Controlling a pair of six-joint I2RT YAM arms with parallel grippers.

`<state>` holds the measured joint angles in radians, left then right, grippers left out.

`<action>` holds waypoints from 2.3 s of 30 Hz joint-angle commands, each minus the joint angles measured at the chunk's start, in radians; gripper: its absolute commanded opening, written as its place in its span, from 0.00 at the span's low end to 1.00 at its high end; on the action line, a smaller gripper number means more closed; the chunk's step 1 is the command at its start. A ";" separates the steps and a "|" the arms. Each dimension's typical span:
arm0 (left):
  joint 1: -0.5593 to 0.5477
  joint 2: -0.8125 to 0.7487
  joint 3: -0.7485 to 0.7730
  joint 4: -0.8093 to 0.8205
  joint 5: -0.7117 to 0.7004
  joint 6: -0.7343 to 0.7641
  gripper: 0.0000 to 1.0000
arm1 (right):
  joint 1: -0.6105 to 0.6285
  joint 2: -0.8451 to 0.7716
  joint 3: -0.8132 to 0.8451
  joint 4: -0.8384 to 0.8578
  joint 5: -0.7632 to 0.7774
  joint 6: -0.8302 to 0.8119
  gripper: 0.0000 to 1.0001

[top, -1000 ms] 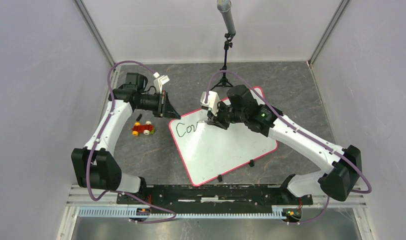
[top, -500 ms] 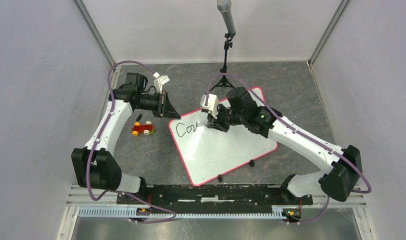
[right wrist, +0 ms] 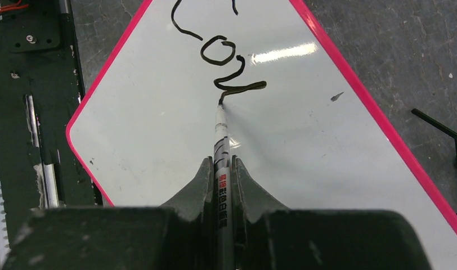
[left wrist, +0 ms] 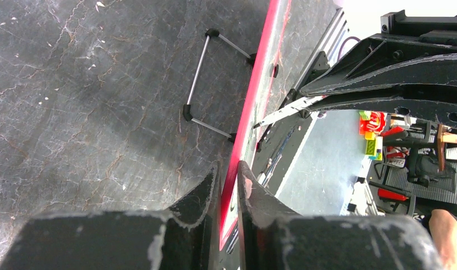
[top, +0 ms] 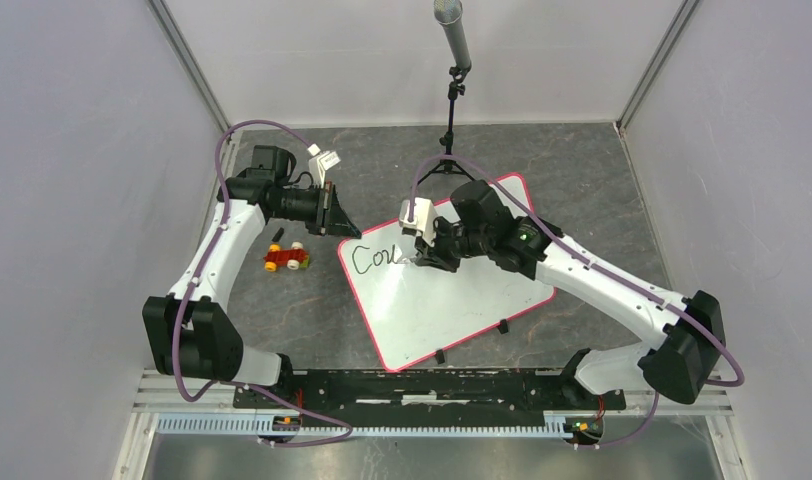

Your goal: Write a sentence on the whiteboard

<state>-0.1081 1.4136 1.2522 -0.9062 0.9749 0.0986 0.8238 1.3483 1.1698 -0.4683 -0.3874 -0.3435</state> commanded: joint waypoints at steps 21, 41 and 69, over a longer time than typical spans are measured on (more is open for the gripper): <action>-0.028 0.000 0.035 -0.023 -0.010 0.041 0.02 | -0.006 -0.018 0.100 -0.015 0.061 -0.026 0.00; -0.033 0.005 0.037 -0.022 -0.008 0.042 0.02 | -0.012 0.008 0.135 0.006 0.084 -0.020 0.00; -0.035 0.011 0.045 -0.022 -0.012 0.040 0.02 | -0.034 -0.043 -0.006 -0.026 0.069 -0.031 0.00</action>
<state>-0.1204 1.4136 1.2655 -0.9138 0.9611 0.1181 0.7959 1.3266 1.1969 -0.4725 -0.3103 -0.3717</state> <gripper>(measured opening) 0.182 0.144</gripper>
